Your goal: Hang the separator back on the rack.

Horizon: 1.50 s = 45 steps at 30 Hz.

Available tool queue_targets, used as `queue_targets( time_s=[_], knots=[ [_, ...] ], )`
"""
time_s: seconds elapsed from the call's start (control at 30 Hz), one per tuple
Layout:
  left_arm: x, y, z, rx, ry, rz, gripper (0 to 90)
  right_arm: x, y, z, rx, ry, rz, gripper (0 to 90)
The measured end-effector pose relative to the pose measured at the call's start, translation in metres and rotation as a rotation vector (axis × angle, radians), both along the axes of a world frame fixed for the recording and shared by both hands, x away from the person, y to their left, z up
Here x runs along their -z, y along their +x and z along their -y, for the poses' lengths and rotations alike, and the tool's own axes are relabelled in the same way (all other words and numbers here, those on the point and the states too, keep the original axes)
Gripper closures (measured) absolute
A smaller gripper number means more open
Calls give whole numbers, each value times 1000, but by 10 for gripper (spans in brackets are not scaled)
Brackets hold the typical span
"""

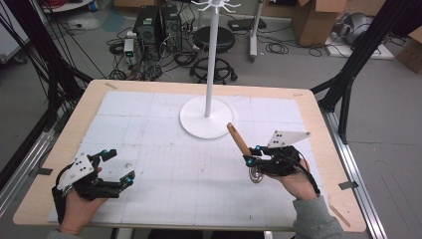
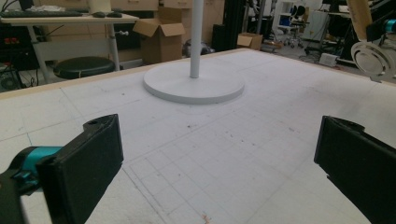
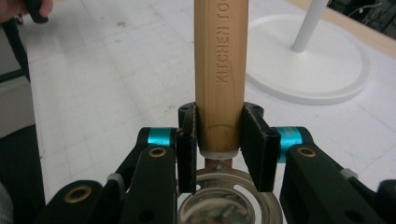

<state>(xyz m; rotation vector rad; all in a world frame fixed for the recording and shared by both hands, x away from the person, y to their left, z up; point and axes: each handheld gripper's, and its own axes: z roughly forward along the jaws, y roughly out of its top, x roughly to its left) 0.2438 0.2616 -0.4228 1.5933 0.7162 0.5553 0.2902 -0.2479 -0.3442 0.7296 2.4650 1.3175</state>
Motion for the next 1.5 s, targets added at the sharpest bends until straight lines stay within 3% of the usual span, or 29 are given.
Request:
queue_targets(
  time_s=[0.67,0.9,1.5],
  knots=[
    [-1,-1,-1,-4,-10,1,18,-17,11,16,110,120,88,692],
    [-1,-2,-2,-7,-14,0,18,-21,17,18,120,130,70,692],
    [-1,-4,-4,-9,-16,0,18,-45,31,19,164,193,97,691]
  ],
)
